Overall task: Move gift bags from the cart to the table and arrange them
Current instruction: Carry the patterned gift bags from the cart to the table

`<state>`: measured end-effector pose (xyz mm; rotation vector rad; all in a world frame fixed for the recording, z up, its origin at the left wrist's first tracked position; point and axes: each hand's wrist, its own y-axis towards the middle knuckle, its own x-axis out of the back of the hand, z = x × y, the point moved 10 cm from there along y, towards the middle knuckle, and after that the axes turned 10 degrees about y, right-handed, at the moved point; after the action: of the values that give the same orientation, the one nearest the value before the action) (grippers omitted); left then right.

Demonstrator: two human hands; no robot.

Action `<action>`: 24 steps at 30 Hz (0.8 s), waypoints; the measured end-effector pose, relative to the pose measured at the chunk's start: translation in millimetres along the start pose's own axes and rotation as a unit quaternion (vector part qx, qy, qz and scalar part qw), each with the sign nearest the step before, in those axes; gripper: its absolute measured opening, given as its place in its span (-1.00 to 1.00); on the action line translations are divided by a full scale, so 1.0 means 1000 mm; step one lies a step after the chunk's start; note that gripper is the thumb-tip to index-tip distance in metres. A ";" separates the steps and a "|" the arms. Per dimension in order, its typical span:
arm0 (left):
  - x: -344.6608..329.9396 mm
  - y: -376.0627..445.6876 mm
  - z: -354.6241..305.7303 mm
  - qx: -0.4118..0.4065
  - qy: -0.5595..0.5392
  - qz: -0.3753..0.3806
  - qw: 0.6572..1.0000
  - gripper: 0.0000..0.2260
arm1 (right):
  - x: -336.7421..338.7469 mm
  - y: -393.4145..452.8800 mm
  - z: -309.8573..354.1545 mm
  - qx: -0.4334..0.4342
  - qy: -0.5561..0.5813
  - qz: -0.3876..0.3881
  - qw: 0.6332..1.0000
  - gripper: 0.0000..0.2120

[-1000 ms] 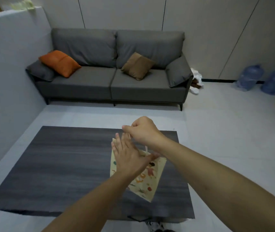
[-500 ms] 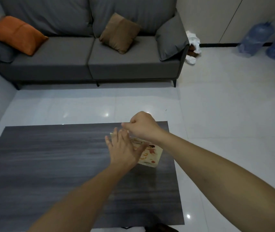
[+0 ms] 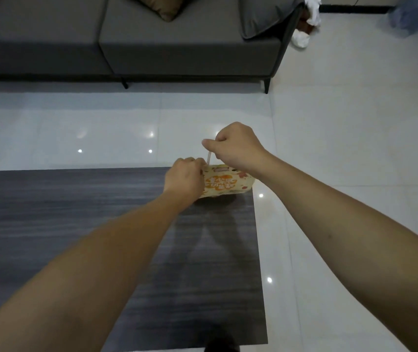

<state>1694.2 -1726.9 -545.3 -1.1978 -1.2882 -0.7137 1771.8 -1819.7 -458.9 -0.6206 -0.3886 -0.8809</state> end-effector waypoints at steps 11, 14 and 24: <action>-0.026 0.042 -0.015 -0.013 -0.017 -0.011 1.000 -0.80 | 0.008 0.034 -0.041 -0.009 0.013 -0.012 1.000 -0.52; -0.026 0.039 -0.013 -0.011 -0.019 0.016 1.000 -0.77 | 0.007 0.033 -0.039 -0.001 -0.007 -0.004 1.000 -0.62; 0.027 -0.034 0.073 0.080 -0.077 -0.005 0.994 -0.61 | -0.045 -0.009 0.044 0.107 -0.157 0.068 0.979 -0.51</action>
<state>1644.7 -1663.0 -520.9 -1.1321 -1.4518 -0.5224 1735.0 -1769.1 -447.7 -0.5795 -0.7087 -0.6008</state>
